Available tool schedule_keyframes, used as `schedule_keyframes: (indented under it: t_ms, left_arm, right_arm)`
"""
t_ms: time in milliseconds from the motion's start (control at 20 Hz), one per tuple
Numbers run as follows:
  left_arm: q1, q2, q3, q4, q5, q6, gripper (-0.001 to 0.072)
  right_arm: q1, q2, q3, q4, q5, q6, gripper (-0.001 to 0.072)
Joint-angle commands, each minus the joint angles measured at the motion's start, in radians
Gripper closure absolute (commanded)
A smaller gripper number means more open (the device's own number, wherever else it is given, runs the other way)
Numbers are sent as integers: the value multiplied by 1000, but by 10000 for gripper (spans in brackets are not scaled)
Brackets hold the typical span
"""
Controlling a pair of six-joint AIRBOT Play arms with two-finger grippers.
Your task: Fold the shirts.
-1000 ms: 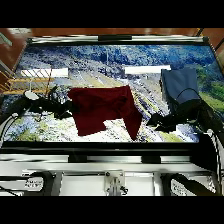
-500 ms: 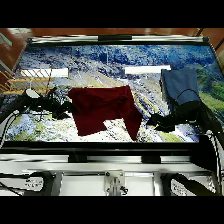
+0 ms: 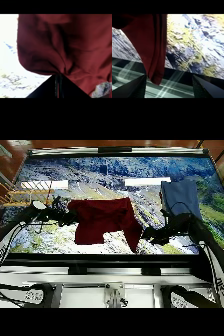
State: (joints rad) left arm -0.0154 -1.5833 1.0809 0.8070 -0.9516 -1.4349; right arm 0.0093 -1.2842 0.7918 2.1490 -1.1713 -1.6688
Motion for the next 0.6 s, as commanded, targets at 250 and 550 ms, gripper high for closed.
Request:
schedule_keyframes:
  t_ms: [250, 550]
  left_arm:
    - [5, 98, 41, -14, -73, 86, 668]
    - [33, 234, 65, -14, -81, 170, 669]
  right_arm:
    - [237, -133, 0, 94, 159, 12, 28]
    - [249, -104, 85, 104, 125, 15, 643]
